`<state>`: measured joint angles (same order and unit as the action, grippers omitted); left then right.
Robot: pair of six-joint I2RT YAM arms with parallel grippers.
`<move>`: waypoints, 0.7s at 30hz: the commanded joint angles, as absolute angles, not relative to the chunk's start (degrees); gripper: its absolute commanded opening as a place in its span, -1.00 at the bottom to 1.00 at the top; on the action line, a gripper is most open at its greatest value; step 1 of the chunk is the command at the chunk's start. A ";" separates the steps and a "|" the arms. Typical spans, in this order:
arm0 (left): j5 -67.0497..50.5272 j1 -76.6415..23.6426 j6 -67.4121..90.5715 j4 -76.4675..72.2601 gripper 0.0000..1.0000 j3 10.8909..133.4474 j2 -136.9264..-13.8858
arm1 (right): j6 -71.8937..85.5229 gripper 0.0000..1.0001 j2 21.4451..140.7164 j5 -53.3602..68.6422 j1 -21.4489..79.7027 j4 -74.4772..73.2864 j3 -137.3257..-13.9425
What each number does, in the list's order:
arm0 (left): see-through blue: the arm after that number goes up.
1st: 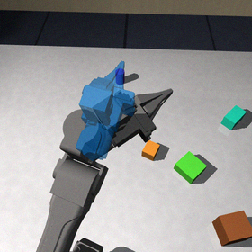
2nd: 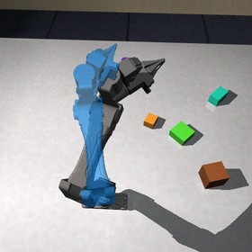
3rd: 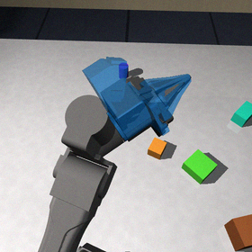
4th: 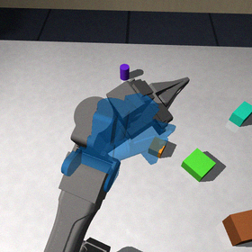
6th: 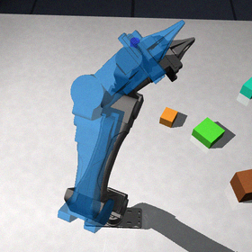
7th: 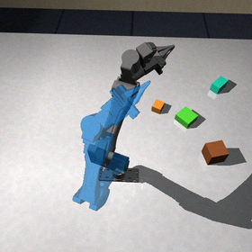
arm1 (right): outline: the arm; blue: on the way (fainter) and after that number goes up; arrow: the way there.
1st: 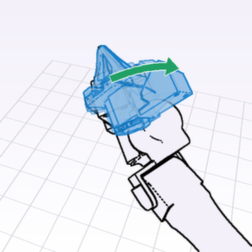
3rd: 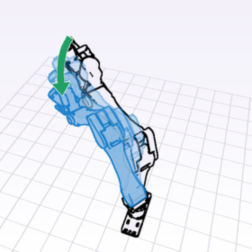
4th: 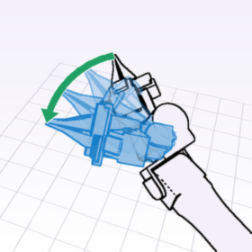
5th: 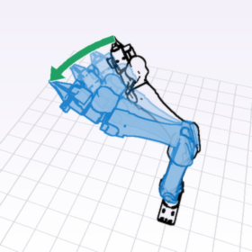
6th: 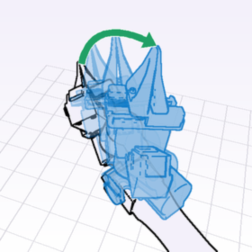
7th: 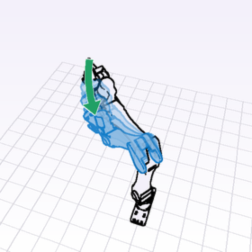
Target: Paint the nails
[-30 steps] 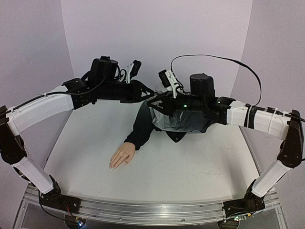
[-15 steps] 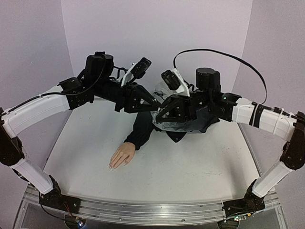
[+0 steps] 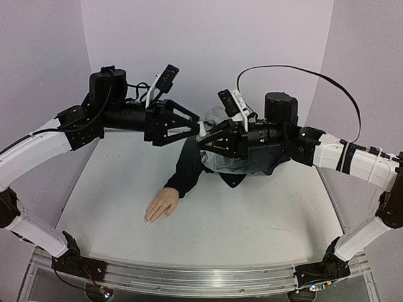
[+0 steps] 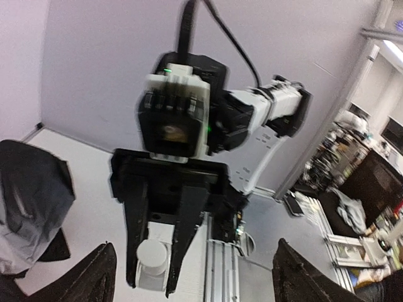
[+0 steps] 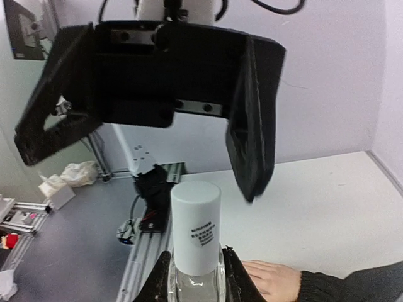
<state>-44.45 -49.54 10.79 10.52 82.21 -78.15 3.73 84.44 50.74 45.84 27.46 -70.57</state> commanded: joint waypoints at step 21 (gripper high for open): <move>-20.70 -48.87 26.28 10.00 -0.37 85.87 -85.30 | -1.07 -1.00 87.43 20.54 49.29 29.17 -73.48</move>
